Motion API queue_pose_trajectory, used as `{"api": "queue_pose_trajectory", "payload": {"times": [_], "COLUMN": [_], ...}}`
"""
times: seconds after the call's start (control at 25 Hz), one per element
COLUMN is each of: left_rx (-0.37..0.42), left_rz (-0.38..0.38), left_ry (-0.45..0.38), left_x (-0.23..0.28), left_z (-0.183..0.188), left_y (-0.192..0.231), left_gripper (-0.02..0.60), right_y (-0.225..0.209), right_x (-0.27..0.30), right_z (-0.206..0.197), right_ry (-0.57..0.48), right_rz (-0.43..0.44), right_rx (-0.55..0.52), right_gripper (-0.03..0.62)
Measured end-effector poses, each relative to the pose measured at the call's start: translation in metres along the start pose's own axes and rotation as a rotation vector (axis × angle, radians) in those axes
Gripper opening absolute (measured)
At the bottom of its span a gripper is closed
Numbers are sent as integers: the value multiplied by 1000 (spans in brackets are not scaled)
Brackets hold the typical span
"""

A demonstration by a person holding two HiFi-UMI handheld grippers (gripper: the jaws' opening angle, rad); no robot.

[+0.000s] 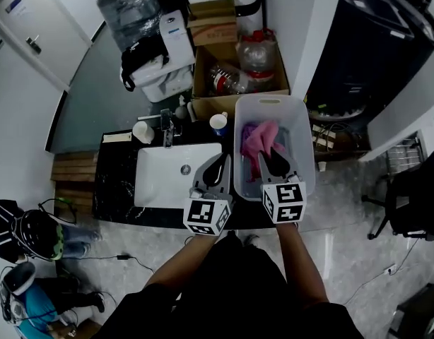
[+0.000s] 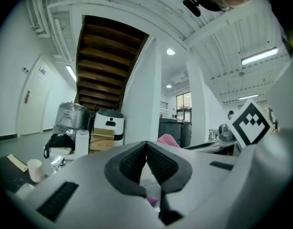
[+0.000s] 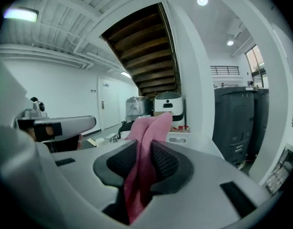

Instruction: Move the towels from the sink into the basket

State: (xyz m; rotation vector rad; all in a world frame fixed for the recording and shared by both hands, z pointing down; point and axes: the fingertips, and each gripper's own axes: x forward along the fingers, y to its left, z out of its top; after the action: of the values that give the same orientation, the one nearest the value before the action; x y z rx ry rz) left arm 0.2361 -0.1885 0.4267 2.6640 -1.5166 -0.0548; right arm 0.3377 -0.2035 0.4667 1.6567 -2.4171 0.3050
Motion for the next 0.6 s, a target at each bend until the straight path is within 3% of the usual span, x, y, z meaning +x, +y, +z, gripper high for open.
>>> {"api": "queue_pose_trajectory", "payload": {"times": [0.32, 0.6], "left_rx": [-17, -79], "left_rz": [-109, -160], "left_ry": [-9, 14], "left_x": [40, 61], "left_z": [5, -7], "left_y": [-9, -7], "left_gripper": [12, 12], "right_y": [-49, -86], "right_x": [20, 43], "right_z": [-4, -20], "right_ry": [64, 127], "right_rz": [-141, -230], "right_rx": [53, 107], "right_gripper": [110, 110]}}
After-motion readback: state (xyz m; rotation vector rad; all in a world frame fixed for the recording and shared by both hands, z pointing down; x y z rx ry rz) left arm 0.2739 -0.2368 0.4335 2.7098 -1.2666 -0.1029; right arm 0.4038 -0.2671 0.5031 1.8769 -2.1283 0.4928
